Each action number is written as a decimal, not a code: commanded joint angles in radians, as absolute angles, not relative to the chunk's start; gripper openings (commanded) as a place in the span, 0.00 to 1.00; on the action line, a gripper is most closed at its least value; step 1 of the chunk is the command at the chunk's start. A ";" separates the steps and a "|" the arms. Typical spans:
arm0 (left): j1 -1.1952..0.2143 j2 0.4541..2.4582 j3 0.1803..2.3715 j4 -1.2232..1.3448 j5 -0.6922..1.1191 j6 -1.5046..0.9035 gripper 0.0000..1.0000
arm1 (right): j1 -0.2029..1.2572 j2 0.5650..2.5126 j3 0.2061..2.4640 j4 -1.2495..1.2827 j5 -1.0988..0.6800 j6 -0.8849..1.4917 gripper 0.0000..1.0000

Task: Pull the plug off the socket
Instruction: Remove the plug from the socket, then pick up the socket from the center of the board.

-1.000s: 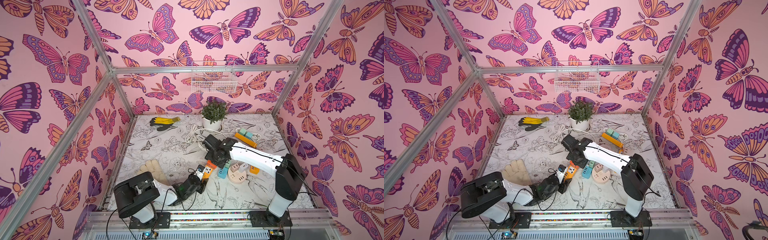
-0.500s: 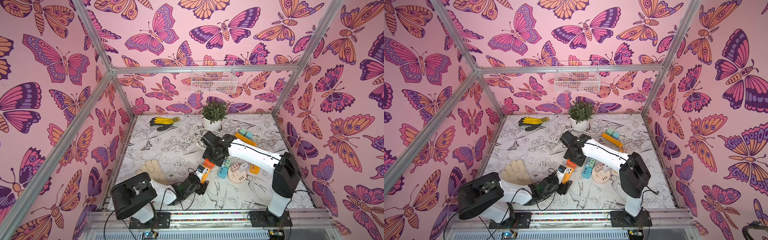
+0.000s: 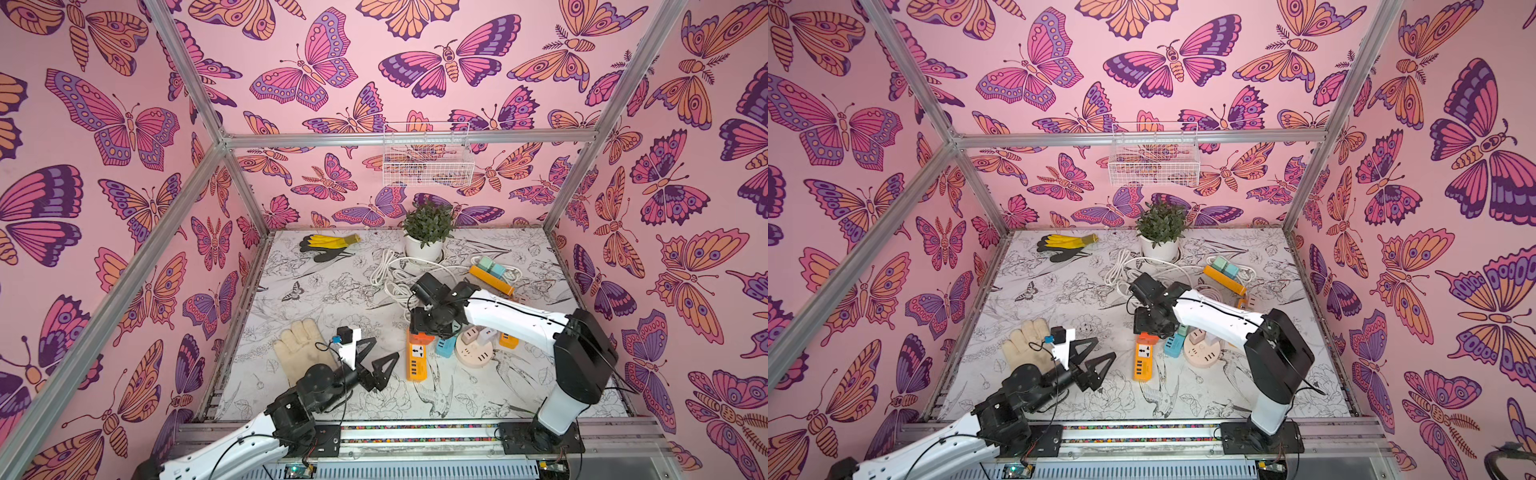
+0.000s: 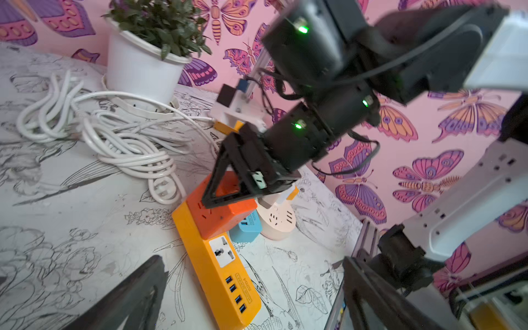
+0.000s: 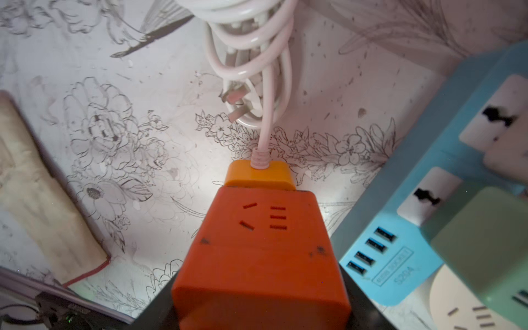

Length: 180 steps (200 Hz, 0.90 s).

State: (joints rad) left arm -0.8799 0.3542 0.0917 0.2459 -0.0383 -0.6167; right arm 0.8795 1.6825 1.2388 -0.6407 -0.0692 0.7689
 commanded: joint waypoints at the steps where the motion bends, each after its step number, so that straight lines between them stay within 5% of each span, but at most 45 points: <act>1: -0.778 0.321 0.043 0.095 0.113 -0.859 0.99 | 0.856 1.580 1.201 -0.425 -0.143 0.632 0.51; 69: -0.726 0.783 0.162 0.280 0.314 -0.911 0.99 | 0.838 1.520 1.143 -0.320 -0.253 0.644 0.51; 180: -0.725 1.073 0.238 0.440 0.281 -0.966 0.97 | 0.841 1.549 1.132 -0.233 -0.338 0.662 0.51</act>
State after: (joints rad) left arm -0.7315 0.9863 0.1844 0.3737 0.2680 -0.9554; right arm 0.8398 1.5520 1.1004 -0.3138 -0.2951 0.6621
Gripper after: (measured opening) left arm 0.983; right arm 0.670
